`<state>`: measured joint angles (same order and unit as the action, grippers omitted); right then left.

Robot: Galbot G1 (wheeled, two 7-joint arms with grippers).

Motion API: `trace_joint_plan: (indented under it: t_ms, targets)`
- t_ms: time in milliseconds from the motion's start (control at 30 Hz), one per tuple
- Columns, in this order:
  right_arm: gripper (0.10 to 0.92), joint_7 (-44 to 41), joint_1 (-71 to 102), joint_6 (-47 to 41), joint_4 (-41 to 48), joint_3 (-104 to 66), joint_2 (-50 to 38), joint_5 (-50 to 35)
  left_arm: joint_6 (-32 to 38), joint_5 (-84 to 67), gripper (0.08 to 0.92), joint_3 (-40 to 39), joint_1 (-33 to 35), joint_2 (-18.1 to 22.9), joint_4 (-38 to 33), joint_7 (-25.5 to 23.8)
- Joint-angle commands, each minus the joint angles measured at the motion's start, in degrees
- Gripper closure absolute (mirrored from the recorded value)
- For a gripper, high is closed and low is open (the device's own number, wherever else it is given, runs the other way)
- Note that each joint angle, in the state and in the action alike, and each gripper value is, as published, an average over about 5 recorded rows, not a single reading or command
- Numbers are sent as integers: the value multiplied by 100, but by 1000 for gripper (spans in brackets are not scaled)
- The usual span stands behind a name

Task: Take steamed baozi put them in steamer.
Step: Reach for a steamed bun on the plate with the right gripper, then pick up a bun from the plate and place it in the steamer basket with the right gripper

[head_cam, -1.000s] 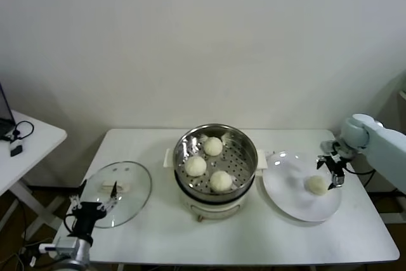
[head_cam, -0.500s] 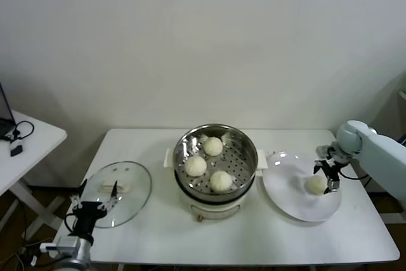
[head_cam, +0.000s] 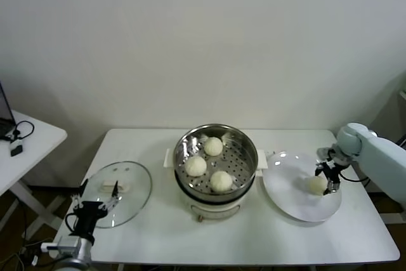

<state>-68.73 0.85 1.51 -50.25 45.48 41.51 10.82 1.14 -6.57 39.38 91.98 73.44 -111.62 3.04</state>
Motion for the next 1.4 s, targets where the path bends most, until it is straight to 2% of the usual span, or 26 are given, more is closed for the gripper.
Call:
trace_joint_plan:
  t_ms: [33,300,500,767,933,1100,1400]
  targets:
    - [295,10,-70,-17,6,20,-25,-235,3,16,177,-2,17,16,-21,-2]
    - [296,67,-946,-506,-330,870,-259,-1597,24,19,177,-16,19,45,-57,-10]
    - [296,86,-2488,-857,-761,2315,-267,-2674,49,0,177,-45,29,55,-97,-16]
    - [294,74,-5035,-1187,-1177,4711,485,-4672,-67,-309,177,-254,-4,-18,-287,2]
    - [295,150,-5623,-1349,-1366,5340,1046,-5495,-113,-209,177,-519,-118,-66,-399,21]
    - [296,268,-5772,-1476,-1503,5565,1544,-5955,-100,-51,177,-735,-157,-7,-482,33]
    - [296,508,-5254,-1589,-1433,5386,2457,-6112,-103,302,177,-1018,-172,-36,-674,49]
